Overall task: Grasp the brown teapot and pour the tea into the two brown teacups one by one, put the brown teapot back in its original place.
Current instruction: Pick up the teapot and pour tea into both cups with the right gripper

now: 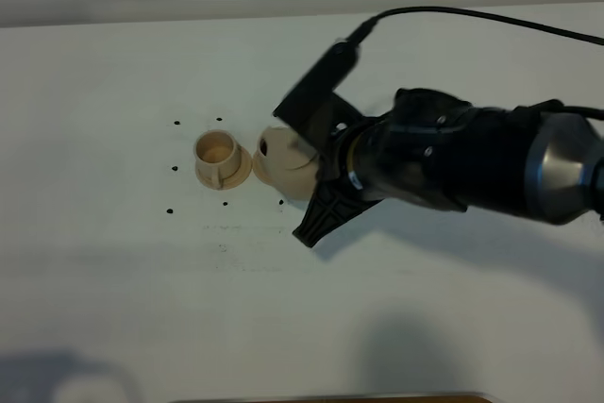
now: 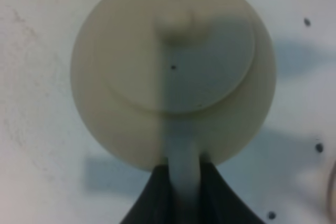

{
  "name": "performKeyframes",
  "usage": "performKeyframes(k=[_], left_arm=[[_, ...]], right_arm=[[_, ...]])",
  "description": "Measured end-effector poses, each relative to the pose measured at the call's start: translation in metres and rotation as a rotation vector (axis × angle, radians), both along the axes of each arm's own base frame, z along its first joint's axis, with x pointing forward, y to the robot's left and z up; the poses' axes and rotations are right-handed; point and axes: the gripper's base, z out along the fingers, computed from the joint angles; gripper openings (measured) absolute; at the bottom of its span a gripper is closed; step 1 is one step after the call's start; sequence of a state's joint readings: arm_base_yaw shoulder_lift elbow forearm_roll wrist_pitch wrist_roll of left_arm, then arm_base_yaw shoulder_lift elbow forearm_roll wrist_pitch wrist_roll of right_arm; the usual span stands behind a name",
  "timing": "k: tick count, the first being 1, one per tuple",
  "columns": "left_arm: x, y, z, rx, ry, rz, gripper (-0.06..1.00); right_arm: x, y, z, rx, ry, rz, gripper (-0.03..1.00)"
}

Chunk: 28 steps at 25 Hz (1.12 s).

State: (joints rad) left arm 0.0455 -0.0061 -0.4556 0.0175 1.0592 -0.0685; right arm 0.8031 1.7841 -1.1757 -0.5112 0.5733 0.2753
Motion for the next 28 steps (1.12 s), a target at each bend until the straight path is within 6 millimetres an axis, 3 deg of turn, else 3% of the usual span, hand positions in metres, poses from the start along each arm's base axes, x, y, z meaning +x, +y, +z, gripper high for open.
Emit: performKeyframes(k=[6,18,28], left_arm=[[0.000,0.000,0.000,0.000,0.000,0.000,0.50],[0.000,0.000,0.000,0.000,0.000,0.000,0.50],[0.000,0.000,0.000,0.000,0.000,0.000,0.50]], right_arm=[[0.003,0.017,0.012,-0.052,-0.114,0.085,0.08],[0.017,0.035,-0.015,-0.210,-0.190,0.201,0.08],[0.022,0.037,-0.015,-0.285,-0.271,0.281,0.08]])
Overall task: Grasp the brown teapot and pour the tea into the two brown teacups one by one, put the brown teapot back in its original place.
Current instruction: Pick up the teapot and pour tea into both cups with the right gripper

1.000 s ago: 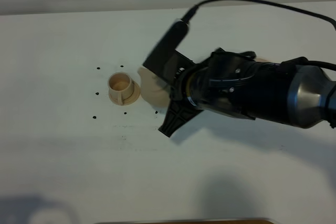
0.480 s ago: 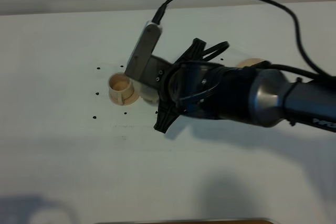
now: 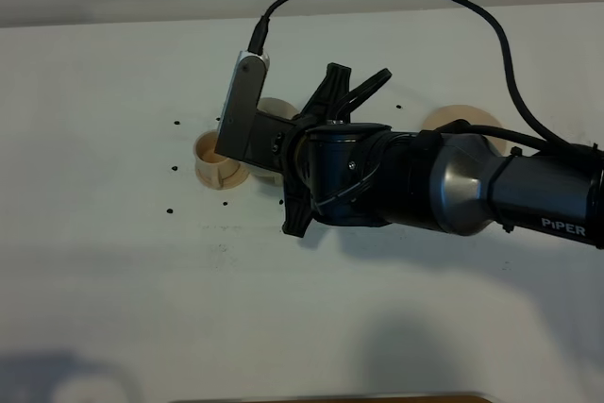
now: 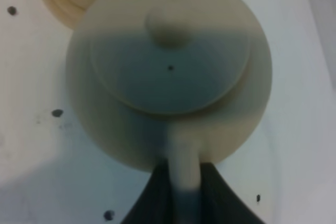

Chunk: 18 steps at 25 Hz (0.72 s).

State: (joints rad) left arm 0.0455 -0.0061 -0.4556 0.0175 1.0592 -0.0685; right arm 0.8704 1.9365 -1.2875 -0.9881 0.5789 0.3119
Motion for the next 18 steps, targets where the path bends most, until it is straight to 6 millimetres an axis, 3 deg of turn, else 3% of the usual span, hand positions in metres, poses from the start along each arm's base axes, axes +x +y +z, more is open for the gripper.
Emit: performKeyframes(k=[18], left_arm=[[0.0000,0.0000,0.0000,0.001,0.000,0.000,0.50]], right_arm=[[0.0102,-0.0019,-0.0039,-0.070,-0.054,0.048,0.08]])
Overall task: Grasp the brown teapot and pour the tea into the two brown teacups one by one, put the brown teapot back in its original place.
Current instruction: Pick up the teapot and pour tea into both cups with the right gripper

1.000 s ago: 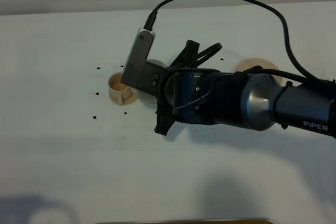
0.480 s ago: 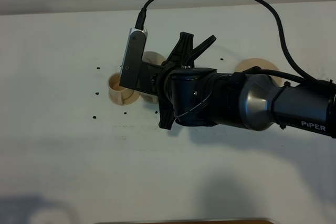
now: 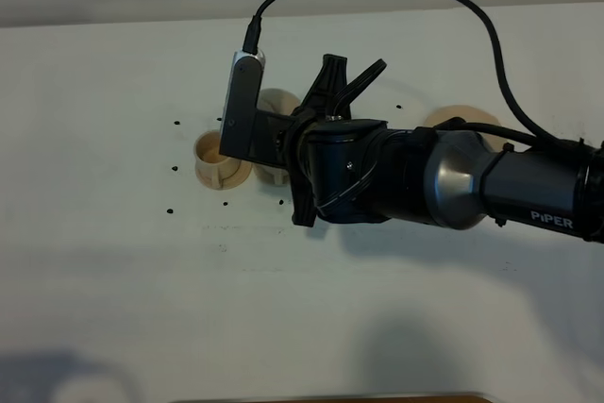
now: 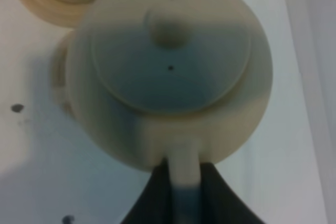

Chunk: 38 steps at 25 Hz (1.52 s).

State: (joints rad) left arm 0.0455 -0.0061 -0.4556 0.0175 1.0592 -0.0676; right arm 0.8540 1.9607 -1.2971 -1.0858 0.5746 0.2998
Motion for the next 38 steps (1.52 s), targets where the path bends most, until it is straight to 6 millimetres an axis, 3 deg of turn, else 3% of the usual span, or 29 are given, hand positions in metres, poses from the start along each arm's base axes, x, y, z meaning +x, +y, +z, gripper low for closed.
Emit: performKeyframes(k=[38], left_arm=[[0.000,0.000,0.000,0.000,0.000,0.000,0.50]], right_arm=[[0.013,0.013,-0.007,-0.171,-0.087,0.150,0.08]])
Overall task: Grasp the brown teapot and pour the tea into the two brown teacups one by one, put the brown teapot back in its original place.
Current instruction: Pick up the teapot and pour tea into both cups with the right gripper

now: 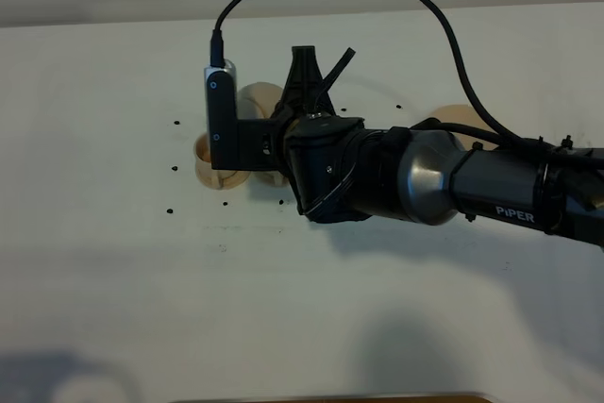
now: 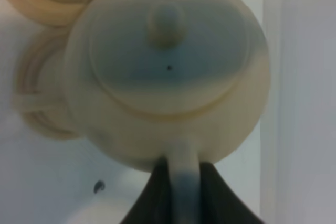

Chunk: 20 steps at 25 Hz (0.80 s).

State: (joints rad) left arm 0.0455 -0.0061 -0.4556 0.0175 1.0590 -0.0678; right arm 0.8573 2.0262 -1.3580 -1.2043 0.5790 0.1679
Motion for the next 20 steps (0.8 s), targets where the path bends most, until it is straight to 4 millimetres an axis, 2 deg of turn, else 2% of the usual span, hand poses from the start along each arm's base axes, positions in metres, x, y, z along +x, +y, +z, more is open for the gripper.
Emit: performKeyframes(k=[20], left_arm=[[0.0000,0.0000,0.0000,0.000,0.000,0.000,0.50]], right_arm=[[0.0029,0.0050,0.0034,-0.059,-0.024,0.055,0.08]])
